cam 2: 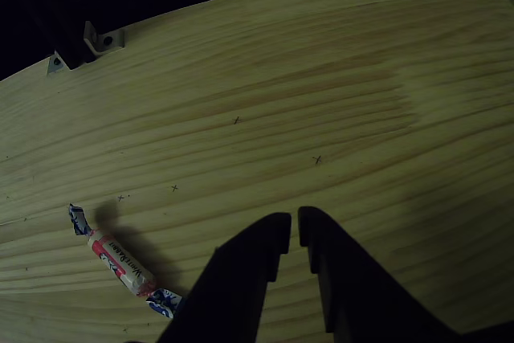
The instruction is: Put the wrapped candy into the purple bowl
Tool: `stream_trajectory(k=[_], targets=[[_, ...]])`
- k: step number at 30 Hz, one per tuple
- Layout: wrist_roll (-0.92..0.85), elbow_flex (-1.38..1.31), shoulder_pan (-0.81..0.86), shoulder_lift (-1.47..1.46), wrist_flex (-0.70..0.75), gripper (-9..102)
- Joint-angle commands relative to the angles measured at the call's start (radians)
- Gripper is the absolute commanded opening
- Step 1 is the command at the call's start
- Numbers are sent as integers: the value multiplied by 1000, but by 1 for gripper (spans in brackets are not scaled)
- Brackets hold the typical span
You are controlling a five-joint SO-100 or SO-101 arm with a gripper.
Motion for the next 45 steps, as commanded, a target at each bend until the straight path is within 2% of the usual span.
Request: stream_trajectory(k=[1, 45], targets=[[6, -14, 8, 12, 2, 0], [-32, -12, -37, 12, -2, 0]])
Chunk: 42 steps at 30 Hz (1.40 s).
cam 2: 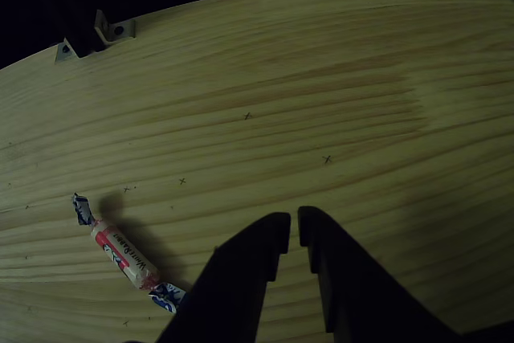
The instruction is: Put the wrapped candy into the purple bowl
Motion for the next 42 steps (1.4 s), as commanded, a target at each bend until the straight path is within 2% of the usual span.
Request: stream_trajectory(k=[1, 8, 14, 25, 30, 36, 42], targets=[[-9, -15, -18, 12, -2, 0], [-2, -40, -9, 12, 31, 0], [-71, -118, 28, 9, 69, 0], [-181, -302, 32, -207, 51, 1], [-244, -417, -44, -308, 75, 1], [-236, -534, -199, -469, 123, 1], [-362, -637, -316, -626, 143, 1]])
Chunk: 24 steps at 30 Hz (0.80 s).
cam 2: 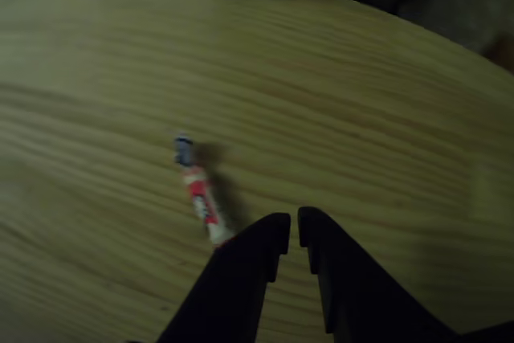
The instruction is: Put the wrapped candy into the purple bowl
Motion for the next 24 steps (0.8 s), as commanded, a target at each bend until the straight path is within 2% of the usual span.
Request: stream_trajectory(k=[1, 8, 16, 22, 24], targets=[[-91, -133, -48, -86, -3, 1], [-186, -190, -94, -259, 11, 1], [-218, -265, -107, -500, 32, 1], [-232, -307, -97, -607, 17, 20], [-227, -310, -97, -611, -6, 23]])
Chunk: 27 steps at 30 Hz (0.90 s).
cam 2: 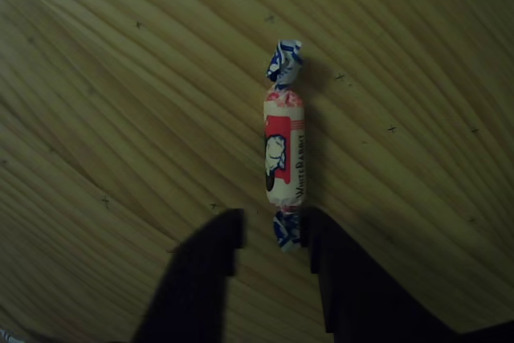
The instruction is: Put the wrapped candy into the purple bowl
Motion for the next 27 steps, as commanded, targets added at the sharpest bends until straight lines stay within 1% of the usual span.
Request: stream_trajectory(k=[1, 4, 10, 19, 27], targets=[[5, -91, -2, 2, -40, 24], [2, -106, -12, -14, -52, 27], [-29, -104, 9, -69, -135, 27], [-38, -67, 43, -132, -202, 27], [-26, -71, 55, -153, -209, 27]])
